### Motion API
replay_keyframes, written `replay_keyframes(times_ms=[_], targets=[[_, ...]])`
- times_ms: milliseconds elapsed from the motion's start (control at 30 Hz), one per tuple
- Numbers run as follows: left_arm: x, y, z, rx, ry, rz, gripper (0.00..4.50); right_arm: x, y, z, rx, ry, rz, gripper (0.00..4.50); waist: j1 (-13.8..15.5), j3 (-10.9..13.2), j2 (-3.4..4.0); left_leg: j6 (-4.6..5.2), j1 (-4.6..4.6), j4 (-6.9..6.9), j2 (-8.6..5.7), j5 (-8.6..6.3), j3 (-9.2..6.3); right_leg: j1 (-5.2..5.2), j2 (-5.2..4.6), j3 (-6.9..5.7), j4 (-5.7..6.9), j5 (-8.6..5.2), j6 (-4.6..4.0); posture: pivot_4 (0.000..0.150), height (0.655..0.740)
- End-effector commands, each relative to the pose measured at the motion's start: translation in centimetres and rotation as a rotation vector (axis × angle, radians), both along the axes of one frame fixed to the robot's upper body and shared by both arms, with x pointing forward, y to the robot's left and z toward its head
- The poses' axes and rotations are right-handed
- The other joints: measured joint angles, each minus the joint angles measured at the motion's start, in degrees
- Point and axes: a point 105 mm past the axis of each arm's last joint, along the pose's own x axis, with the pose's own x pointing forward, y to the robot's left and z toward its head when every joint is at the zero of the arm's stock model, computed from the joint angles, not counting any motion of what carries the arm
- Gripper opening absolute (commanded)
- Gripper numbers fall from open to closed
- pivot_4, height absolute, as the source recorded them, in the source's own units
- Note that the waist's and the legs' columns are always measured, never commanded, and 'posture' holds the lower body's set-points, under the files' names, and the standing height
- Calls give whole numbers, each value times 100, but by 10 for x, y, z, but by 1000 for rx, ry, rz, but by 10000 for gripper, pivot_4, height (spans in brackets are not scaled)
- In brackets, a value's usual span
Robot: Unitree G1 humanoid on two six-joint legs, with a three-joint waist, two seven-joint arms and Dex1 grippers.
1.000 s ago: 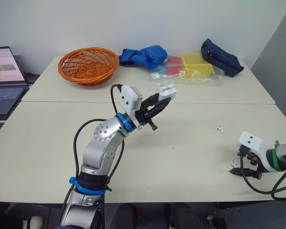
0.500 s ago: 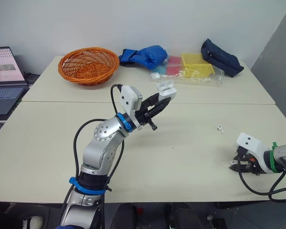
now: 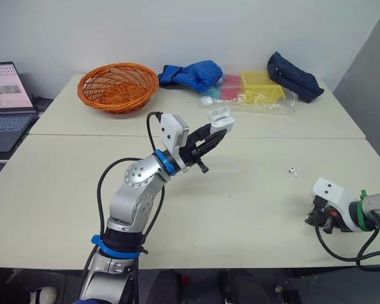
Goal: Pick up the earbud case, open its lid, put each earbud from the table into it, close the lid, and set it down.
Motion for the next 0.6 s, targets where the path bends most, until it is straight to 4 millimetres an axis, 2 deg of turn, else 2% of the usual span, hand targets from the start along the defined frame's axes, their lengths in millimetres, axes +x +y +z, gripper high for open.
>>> replay_keyframes(times_ms=[33,100,167,233,267,300,333,433,500,600], targets=[[-8,-2,14,-10,-65,-13,7511,-4,3,-6,19,17,-4,4100,0,0,-1,0,0,0,0,0,0,0,0,0,0,0,0,1500,7400],[-9,-2,13,-7,-67,-17,7511,1,7,-2,46,-11,3,4100,-3,-1,-5,0,0,0,0,0,0,0,0,0,-1,0,0,1500,7400],[-10,-2,12,6,-77,-24,7511,12,21,14,126,-71,30,4100,-33,-1,-10,0,1,0,2,0,-1,0,2,1,0,1,1,1500,7400],[-8,0,11,17,-85,-19,7511,30,56,53,299,-199,101,4100,-86,1,-9,0,2,0,2,0,0,-1,3,4,1,2,1,1500,7400],[-6,1,12,13,-85,-11,7511,43,74,86,419,-314,110,4100,-140,5,-7,0,4,0,2,0,2,-2,4,6,5,2,1,1500,7400],[-4,3,12,10,-85,-5,7511,49,86,108,502,-386,117,4100,-191,9,-3,0,4,2,2,0,0,-4,5,8,7,4,-1,1500,7400],[-2,4,14,-2,-84,2,7511,57,97,134,591,-494,106,4100,-199,13,5,0,5,3,1,0,0,-7,9,16,13,11,0,1500,7400],[4,2,17,-10,-93,12,7511,59,114,179,803,-686,24,4100,-107,8,-2,1,1,-2,3,1,-23,-10,18,-3,19,16,4,1500,7400],[9,2,17,-7,-98,19,7511,55,125,197,918,-756,-10,4100,-34,5,-3,0,-10,-5,9,0,-48,-5,20,-14,13,2,-10,1500,7400],[15,0,20,-19,-100,22,7511,51,137,210,1045,-791,-51,4100,12,5,0,0,-72,-5,2,0,-31,-63,14,-9,20,1,-7,1500,7400]])
